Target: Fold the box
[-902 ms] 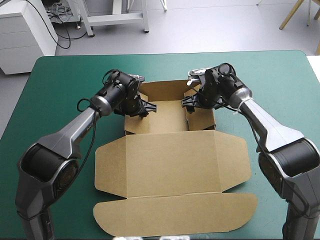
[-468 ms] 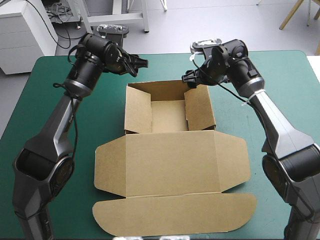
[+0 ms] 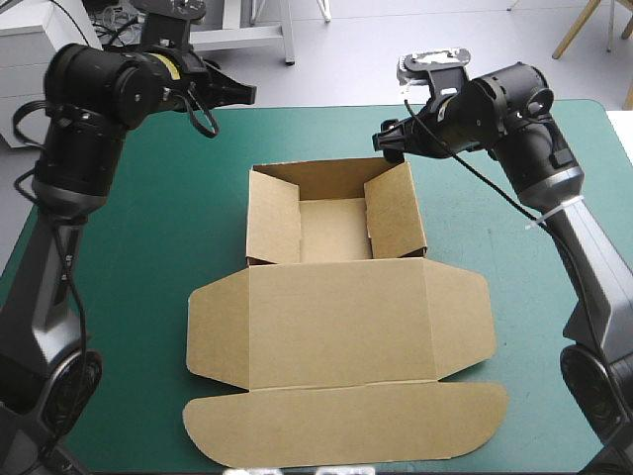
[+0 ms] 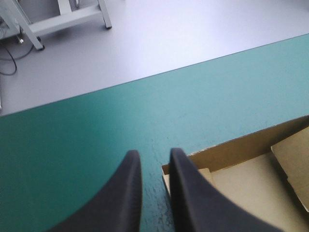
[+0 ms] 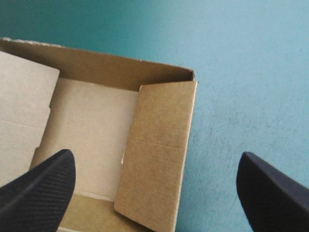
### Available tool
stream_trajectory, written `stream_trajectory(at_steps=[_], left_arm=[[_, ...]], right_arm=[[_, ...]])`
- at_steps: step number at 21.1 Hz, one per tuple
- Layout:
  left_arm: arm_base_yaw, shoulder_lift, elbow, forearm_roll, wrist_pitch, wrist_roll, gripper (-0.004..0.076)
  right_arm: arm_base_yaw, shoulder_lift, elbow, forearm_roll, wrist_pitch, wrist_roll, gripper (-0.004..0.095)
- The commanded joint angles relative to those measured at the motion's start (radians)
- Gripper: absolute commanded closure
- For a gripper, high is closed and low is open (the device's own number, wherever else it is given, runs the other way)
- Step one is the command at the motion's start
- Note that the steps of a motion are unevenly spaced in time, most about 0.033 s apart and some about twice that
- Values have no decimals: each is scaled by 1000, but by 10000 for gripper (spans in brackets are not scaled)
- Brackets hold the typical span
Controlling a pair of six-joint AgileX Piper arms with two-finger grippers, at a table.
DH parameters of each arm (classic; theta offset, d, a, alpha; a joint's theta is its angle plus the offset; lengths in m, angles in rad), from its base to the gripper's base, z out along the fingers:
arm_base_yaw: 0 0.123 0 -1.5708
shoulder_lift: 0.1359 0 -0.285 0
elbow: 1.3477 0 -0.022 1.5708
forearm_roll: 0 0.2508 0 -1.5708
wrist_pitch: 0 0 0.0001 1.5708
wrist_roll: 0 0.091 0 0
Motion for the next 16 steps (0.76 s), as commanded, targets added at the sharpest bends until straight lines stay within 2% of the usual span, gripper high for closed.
stream_trajectory(at_steps=[1, 3, 8, 16], left_arm=[[-1, -107, -24, -16, 49, 47, 727], [-1, -176, 19, -60, 49, 47, 734], [-1, -334, 195, -146, 49, 77, 734], [-1, -699, 736, -139, 49, 73, 734]], right_arm=[[1, -59, 76, -10, -37, -10, 78], [1, -50, 131, -58, -54, 14, 96], [1, 22, 144, -57, -44, 12, 98], [-1, 184, 144, -39, -40, 17, 98]])
